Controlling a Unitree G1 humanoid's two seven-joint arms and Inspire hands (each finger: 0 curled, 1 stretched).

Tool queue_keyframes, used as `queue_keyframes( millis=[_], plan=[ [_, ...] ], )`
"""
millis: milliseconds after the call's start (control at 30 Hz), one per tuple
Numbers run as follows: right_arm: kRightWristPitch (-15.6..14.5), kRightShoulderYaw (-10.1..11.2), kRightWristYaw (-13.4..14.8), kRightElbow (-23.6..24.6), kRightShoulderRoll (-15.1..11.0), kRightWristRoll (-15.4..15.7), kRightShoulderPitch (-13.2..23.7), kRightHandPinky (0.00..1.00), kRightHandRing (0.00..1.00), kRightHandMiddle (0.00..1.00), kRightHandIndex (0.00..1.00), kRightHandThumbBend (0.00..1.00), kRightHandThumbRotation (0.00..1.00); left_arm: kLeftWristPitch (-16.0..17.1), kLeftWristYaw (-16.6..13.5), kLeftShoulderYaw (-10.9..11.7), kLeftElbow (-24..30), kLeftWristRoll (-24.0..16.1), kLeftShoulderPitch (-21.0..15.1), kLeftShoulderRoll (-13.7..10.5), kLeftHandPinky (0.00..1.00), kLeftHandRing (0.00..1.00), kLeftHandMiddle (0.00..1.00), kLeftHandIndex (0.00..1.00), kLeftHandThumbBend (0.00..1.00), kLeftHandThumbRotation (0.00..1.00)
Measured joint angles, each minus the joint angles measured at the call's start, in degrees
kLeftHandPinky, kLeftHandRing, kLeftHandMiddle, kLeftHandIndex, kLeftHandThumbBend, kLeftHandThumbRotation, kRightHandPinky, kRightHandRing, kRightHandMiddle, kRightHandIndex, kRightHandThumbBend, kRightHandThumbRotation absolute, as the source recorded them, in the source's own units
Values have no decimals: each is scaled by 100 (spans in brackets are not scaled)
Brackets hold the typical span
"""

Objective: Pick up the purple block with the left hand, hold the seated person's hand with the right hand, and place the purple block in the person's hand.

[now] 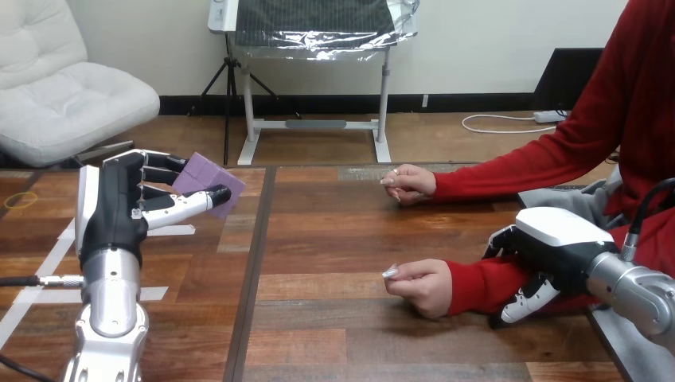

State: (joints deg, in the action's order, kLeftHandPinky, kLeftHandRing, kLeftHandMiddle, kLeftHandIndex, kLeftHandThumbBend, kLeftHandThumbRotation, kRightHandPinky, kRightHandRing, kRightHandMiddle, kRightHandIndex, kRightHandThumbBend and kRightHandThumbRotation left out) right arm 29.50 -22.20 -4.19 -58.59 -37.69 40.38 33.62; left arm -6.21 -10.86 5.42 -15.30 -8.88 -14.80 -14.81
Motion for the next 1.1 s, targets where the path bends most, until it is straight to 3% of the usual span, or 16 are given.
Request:
queue_keyframes(
  millis=[300, 1100],
  plan=[
    [5, -21, 49, -61, 29, 0, 0, 40, 48, 54, 55, 79, 28, 0, 0, -3, 6, -40, 24, 0, 33, 38, 43, 46, 64, 0],
    [44, -21, -8, -235, 153, -128, 51, 31, 36, 42, 42, 74, 29, -47, 2, -6, 15, -60, 24, 1, 32, 38, 42, 46, 64, 0]
  ],
)
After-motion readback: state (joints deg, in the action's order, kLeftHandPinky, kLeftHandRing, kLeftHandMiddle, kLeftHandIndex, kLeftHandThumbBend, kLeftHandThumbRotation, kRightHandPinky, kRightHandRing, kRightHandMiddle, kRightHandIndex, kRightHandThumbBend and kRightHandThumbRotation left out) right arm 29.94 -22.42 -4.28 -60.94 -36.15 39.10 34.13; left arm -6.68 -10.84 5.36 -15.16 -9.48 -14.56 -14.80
